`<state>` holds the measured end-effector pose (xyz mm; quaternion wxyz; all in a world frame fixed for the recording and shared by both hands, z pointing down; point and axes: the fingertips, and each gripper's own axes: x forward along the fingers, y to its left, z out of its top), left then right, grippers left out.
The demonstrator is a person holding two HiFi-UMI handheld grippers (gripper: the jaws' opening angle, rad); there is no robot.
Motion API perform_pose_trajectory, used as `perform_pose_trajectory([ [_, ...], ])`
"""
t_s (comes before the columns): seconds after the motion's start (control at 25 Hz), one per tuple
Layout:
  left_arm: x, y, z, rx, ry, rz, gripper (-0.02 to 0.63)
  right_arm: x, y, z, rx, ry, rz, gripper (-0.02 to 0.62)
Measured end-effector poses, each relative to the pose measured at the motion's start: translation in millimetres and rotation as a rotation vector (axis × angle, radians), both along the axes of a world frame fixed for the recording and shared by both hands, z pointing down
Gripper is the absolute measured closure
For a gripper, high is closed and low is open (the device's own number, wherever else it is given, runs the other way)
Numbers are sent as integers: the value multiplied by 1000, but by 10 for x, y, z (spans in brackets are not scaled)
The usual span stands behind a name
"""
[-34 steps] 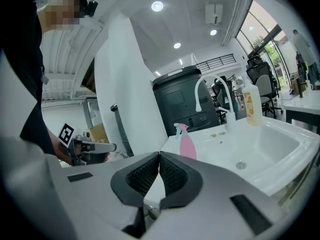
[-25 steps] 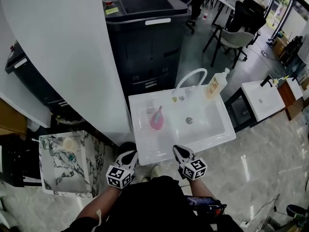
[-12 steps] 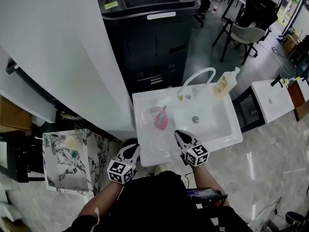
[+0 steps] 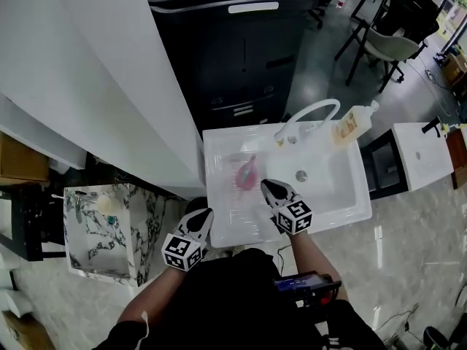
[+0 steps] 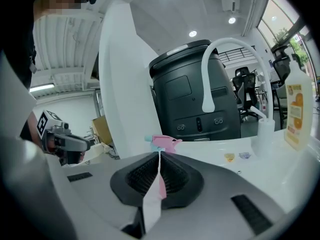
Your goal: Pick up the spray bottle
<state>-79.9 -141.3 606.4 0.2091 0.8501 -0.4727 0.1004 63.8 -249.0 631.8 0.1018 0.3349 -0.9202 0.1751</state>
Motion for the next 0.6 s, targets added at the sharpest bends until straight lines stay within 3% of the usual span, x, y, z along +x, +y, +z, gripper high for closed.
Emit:
perform_pose_trajectory([
  [0.36, -35, -58, 56, -20, -11, -46, 598, -146, -277, 185, -4, 37, -43, 563],
  [0.52, -49, -72, 81, -24, -17, -66, 598, -181, -379, 263, -5, 50, -52, 487],
  [0.6, -49, -76, 87, -26, -19, -74, 598, -200, -418, 286, -2, 52, -59, 480],
])
